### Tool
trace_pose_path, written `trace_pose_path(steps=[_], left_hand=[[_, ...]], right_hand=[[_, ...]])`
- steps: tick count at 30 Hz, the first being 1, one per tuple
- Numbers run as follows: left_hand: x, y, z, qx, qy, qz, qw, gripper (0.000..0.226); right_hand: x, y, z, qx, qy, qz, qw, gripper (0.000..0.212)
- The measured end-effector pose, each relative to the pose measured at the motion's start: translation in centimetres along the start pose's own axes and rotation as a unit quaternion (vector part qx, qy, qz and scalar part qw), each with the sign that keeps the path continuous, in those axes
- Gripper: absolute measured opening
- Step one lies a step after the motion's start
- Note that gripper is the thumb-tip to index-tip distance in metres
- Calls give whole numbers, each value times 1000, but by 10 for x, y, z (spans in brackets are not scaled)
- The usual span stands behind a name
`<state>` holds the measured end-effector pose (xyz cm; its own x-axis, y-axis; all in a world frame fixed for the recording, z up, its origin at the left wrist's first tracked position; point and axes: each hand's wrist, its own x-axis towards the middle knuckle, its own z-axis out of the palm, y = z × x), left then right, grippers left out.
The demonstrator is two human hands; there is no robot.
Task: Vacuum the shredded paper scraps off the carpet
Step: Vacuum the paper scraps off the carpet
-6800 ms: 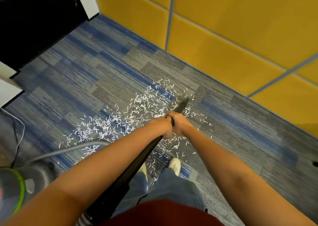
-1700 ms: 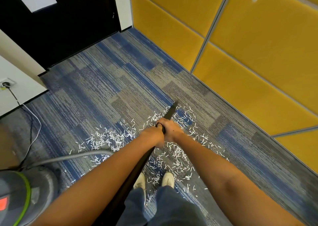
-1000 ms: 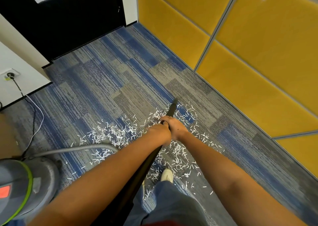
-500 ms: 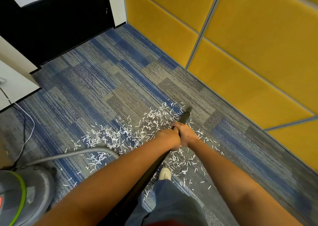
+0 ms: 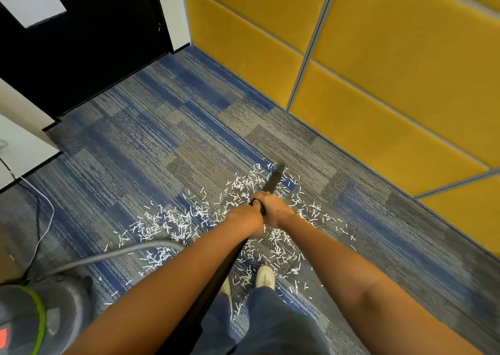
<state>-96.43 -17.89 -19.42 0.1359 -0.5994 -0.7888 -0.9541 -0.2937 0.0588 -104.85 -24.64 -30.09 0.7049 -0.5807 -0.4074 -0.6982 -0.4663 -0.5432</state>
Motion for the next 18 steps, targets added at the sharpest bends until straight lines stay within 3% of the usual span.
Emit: trace_pose_path(steps=[4, 10, 18], left_hand=[[-1, -20, 1, -11, -4, -27, 1000, 75], [-10, -48, 5, -34, -3, -56, 998, 62], [-17, -48, 13, -21, -11, -51, 998, 73]], right_hand=[[17, -20, 7, -3, -13, -17, 1000, 28], [31, -49, 17, -18, -35, -44, 998, 28], [21, -48, 25, -22, -25, -47, 998, 29]])
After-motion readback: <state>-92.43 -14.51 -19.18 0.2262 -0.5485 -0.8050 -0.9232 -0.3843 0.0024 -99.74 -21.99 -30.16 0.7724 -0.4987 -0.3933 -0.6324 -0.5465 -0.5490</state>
